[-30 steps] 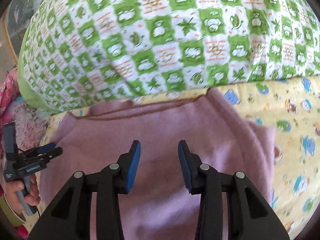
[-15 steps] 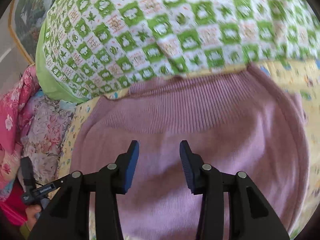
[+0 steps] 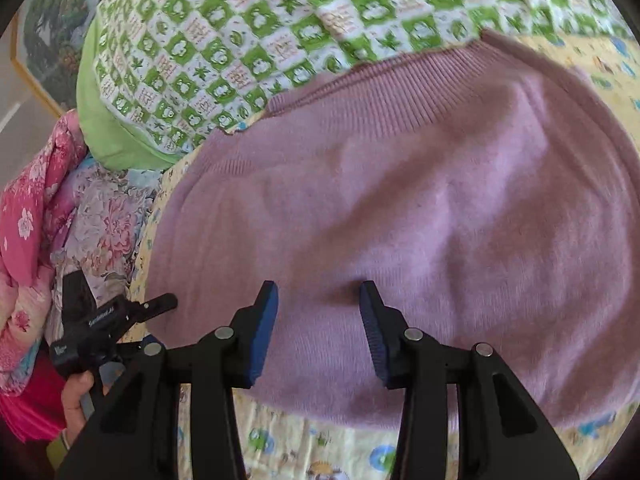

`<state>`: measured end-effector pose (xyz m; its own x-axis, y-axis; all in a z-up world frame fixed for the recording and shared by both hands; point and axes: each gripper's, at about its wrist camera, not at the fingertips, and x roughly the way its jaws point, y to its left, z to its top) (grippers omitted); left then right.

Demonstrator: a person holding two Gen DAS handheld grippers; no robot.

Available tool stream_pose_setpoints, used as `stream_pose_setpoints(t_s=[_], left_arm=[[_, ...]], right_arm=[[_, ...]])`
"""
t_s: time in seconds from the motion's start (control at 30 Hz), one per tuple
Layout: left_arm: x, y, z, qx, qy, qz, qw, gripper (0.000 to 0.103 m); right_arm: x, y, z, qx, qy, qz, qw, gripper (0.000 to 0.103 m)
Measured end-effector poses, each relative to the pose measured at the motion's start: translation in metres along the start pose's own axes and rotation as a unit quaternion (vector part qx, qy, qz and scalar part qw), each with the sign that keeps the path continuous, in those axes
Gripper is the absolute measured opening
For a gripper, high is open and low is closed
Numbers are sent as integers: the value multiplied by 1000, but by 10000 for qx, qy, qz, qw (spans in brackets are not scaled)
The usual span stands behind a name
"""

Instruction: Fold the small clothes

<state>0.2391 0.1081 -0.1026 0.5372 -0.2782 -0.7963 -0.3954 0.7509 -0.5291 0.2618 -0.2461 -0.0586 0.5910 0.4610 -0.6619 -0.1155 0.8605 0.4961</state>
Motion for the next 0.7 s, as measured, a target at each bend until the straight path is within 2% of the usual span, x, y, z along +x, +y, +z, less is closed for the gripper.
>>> stream_pose_setpoints(t_s=[0.03, 0.1, 0.13, 0.17, 0.27, 0.37, 0.47, 0.53, 0.63, 0.7], left_arm=[[2, -2, 1, -3, -33, -5, 10000, 74], [7, -10, 4, 79, -56, 8, 10000, 50], [8, -11, 6, 123, -56, -26, 9999, 43], [7, -15, 6, 192, -79, -74, 9998, 26], [-4, -36, 7, 598, -322, 21, 9977, 20], [-28, -75, 4, 1269, -697, -4, 9895, 19], [-48, -134, -13, 2241, -1022, -189, 9690, 18], [-53, -180, -36, 2915, -1048, -479, 9496, 18], [-39, -229, -76, 3635, -802, -864, 9241, 20], [-11, -252, -111, 4142, -490, -862, 9048, 26]], right_arm=[[2, 1, 4, -88, -25, -91, 9999, 44], [8, -3, 10, -179, -66, -353, 9992, 44], [10, -7, 12, -124, -72, -435, 9990, 44], [11, -12, 13, -59, -65, -458, 9989, 44], [18, -27, 15, 92, 37, -444, 9990, 41], [12, -32, 17, 215, 16, -231, 9995, 42], [-7, -40, 25, 537, -191, 8, 9984, 44], [-24, -49, 35, 729, -389, 109, 9965, 44], [-46, -67, 53, 930, -616, 171, 9936, 46], [-56, -78, 65, 965, -687, 100, 9929, 49]])
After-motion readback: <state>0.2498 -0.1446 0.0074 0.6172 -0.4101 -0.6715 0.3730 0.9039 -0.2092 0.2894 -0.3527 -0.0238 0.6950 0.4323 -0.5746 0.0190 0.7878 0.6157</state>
